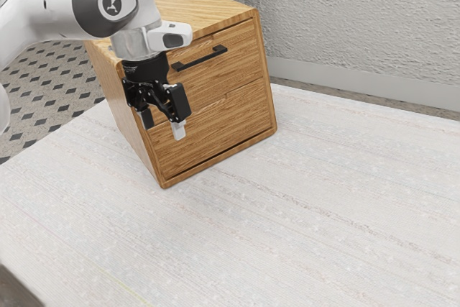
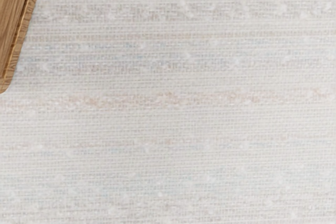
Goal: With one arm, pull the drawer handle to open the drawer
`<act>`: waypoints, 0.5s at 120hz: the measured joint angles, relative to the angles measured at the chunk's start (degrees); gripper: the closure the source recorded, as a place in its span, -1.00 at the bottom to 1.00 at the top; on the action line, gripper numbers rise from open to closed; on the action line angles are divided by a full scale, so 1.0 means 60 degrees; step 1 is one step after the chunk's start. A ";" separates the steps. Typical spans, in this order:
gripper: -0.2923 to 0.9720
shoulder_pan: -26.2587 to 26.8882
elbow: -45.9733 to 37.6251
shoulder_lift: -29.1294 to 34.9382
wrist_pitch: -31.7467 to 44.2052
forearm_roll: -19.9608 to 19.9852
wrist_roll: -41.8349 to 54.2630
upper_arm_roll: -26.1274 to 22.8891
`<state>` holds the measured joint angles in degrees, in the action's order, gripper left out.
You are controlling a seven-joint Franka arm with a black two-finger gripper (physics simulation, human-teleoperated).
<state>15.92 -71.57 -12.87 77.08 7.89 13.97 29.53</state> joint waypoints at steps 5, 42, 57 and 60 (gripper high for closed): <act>-0.54 -0.0006 0.0000 0.0000 0.0000 0.0001 0.0002 0.0000; -0.54 0.0029 0.0325 0.0290 -0.0030 0.0002 -0.0004 0.0017; -0.54 0.0171 0.0800 0.2520 0.0320 -0.0205 0.0774 -0.0397; -0.54 0.0048 0.0802 0.2600 0.0590 -0.0246 0.0999 -0.0525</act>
<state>16.21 -66.75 2.73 80.62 6.42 19.96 26.38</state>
